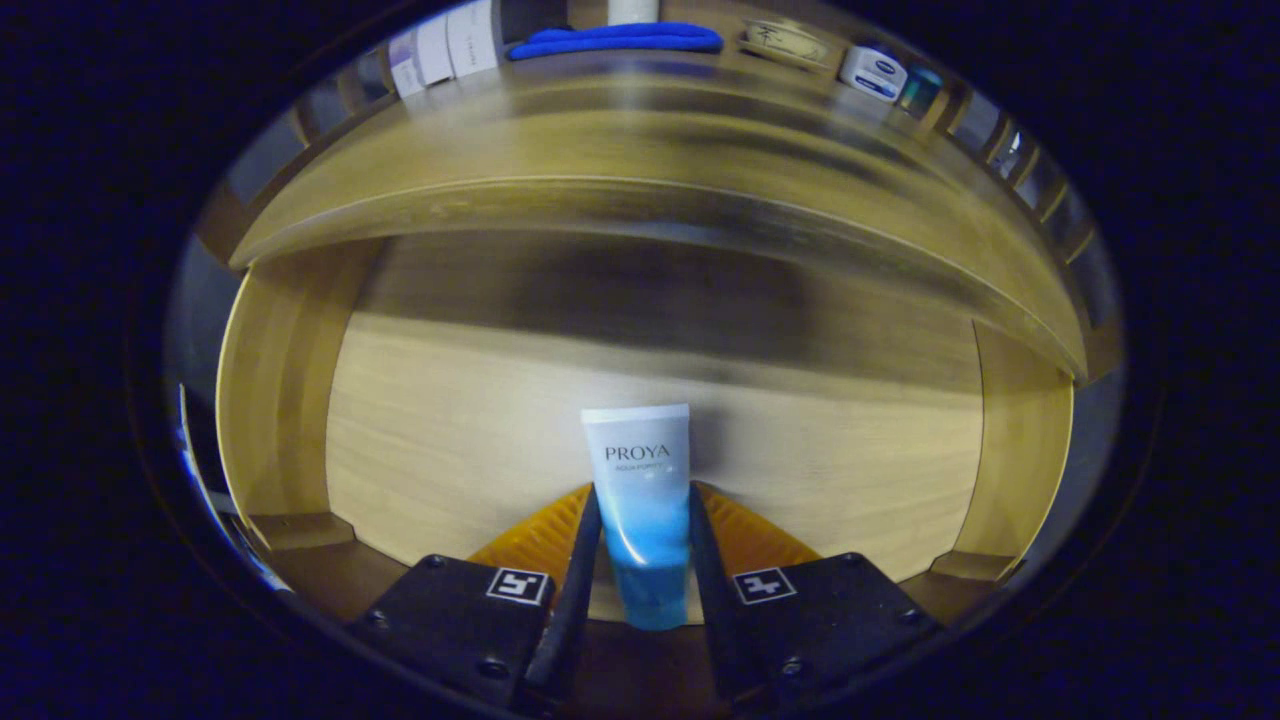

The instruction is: Pull open the drawer, take out the items inside it, and place them on the countertop above the cabinet.

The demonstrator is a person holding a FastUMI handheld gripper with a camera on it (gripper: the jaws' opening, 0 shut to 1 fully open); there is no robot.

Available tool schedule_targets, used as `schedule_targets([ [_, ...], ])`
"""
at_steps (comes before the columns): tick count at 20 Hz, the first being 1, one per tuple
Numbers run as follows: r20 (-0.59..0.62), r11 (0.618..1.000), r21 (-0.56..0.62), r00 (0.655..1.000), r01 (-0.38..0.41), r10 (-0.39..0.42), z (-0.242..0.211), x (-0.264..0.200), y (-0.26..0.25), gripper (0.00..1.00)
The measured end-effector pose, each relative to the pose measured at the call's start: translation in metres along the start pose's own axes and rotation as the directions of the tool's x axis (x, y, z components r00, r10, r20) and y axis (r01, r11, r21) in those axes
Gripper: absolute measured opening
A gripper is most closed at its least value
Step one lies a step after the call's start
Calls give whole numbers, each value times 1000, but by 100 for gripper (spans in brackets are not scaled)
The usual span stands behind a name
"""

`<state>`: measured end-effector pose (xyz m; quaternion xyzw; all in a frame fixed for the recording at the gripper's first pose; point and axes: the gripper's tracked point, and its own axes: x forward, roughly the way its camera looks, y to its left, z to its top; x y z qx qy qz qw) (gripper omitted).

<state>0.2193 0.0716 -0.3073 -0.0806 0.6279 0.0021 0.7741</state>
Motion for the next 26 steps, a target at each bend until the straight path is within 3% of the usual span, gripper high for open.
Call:
schedule_targets([
  [3, 41, 999, 12, 999, -30, 29, 2, -17, 0, 47],
  [11, 223, 993, 7, 968, -116, 112, 38, -120, -9, 46],
  [15, 301, 995, -4, 949, -102, 98, 72, -158, -9, 46],
  [20, 348, 997, 19, 935, -76, 64, 121, -177, -11, 46],
  [26, 347, 996, 65, 937, -65, 38, 168, -162, -7, 46],
])
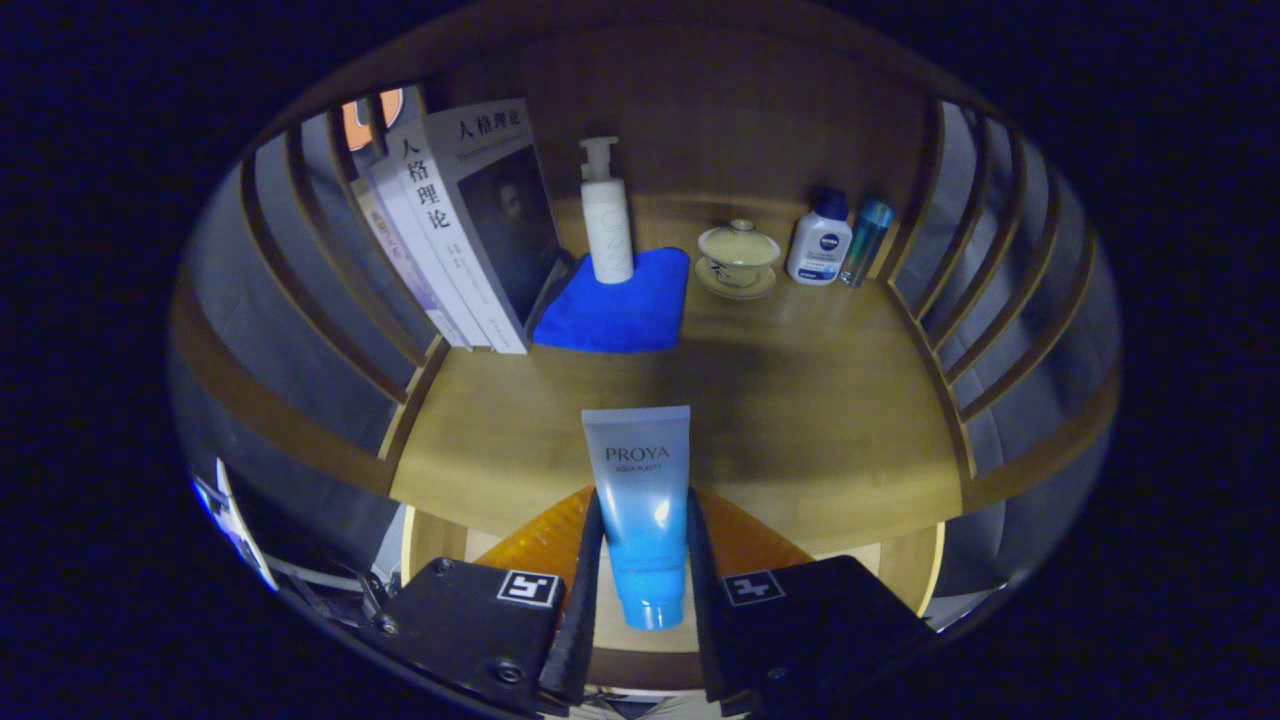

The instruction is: Pull open the drawer, take out the items inside it, and place them on the countertop above the cabinet.

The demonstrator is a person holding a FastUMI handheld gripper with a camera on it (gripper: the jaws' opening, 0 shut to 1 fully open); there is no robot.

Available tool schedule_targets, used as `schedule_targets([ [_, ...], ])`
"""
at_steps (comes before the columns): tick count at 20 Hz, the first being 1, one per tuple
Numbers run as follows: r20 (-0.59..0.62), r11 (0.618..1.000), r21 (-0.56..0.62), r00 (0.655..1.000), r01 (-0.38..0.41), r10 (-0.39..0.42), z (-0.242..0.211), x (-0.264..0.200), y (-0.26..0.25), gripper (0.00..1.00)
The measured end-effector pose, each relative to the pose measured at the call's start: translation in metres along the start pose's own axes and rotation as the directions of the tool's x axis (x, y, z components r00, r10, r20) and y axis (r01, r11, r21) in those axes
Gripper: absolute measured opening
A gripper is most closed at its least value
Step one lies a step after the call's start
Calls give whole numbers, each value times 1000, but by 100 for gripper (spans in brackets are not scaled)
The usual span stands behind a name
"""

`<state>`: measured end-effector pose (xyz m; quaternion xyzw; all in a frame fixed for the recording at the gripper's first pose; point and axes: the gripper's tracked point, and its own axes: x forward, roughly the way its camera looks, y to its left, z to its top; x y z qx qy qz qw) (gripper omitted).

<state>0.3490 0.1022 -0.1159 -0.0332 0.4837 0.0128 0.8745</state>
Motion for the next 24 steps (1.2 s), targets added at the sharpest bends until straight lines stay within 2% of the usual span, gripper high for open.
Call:
schedule_targets([
  [4, 4, 998, 6, 998, 63, -63, 17, 25, -8, 46],
  [9, -2, 998, 8, 998, 64, -64, 21, 51, -4, 46],
  [12, 12, 995, 11, 995, 98, -98, 25, 59, -11, 47],
  [15, 30, 989, 32, 989, 142, -143, 28, 58, -21, 56],
  [18, 23, 991, 49, 991, 128, -129, 21, 48, -22, 60],
  [21, 40, 996, 50, 996, 74, -76, 11, 28, -10, 62],
  [24, 71, 999, 0, 996, 46, -46, -7, 1, -1, 62],
])
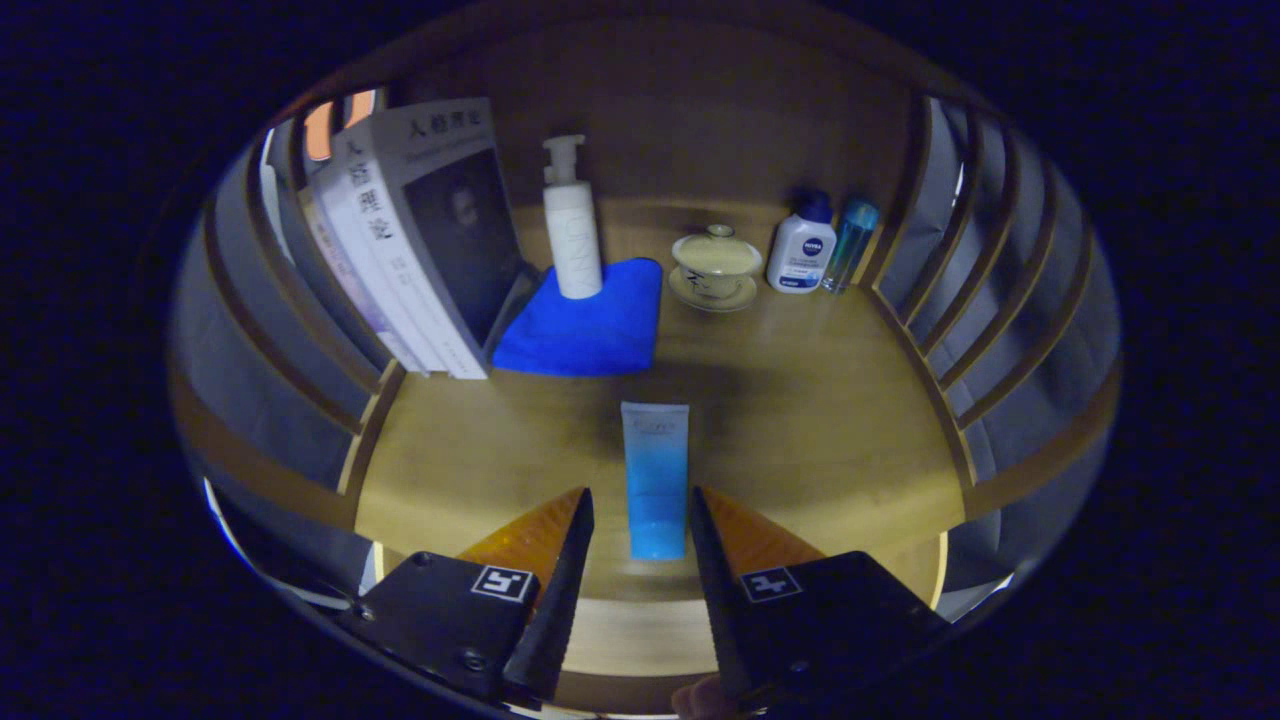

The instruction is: Pull open the drawer, take out the items inside it, and place them on the countertop above the cabinet.

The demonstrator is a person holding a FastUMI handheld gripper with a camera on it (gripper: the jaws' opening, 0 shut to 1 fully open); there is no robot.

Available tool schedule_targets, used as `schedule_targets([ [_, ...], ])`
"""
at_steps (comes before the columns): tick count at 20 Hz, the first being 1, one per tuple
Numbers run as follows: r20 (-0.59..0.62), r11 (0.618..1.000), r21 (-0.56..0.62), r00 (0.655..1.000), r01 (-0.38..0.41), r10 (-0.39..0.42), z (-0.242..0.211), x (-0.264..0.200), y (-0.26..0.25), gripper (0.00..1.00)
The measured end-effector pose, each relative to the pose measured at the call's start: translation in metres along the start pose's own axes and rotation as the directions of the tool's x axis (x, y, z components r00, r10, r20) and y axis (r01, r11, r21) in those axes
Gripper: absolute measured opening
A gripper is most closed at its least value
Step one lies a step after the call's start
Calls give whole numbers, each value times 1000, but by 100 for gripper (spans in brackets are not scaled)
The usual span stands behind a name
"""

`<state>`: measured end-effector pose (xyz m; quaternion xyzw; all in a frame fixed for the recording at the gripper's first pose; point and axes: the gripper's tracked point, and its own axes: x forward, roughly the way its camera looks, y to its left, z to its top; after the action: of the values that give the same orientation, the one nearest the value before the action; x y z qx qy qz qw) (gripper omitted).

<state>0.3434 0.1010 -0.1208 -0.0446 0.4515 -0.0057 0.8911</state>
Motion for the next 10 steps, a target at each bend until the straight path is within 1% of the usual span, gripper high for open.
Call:
schedule_targets([
  [4, 100, 996, -69, 993, -61, 68, -31, -42, 17, 63],
  [6, 163, 993, -95, 983, -71, 86, -51, -61, 19, 75],
  [7, 195, 992, -103, 976, -77, 96, -60, -70, 21, 83],
  [10, 287, 990, -106, 951, -91, 118, -93, -93, 21, 83],
])
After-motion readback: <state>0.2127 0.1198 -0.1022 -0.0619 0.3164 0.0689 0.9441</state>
